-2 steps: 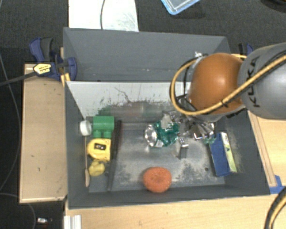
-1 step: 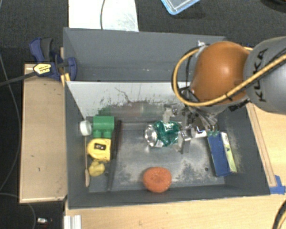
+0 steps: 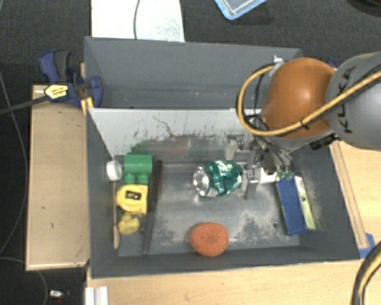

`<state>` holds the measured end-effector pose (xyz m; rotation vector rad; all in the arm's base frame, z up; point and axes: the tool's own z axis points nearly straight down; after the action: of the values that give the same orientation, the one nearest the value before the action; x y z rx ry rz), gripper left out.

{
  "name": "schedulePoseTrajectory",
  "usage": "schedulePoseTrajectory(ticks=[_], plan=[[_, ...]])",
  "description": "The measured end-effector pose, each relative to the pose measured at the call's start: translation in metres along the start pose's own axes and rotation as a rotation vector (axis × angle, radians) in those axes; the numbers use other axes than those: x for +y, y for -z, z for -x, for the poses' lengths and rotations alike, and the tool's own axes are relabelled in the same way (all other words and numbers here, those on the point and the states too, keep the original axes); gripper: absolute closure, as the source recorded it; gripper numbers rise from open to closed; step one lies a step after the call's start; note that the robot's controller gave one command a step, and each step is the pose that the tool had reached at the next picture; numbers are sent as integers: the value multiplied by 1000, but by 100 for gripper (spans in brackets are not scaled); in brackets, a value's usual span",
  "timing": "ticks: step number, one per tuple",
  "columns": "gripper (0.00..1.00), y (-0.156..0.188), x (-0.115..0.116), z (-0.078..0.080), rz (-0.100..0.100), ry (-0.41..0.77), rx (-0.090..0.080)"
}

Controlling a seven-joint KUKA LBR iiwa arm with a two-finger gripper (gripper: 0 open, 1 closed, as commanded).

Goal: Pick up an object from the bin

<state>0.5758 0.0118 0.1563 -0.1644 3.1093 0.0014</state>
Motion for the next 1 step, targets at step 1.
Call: schedulePoseTrajectory(ticks=[1], plan=[[0,-61,-15,-4,1,-44,11]])
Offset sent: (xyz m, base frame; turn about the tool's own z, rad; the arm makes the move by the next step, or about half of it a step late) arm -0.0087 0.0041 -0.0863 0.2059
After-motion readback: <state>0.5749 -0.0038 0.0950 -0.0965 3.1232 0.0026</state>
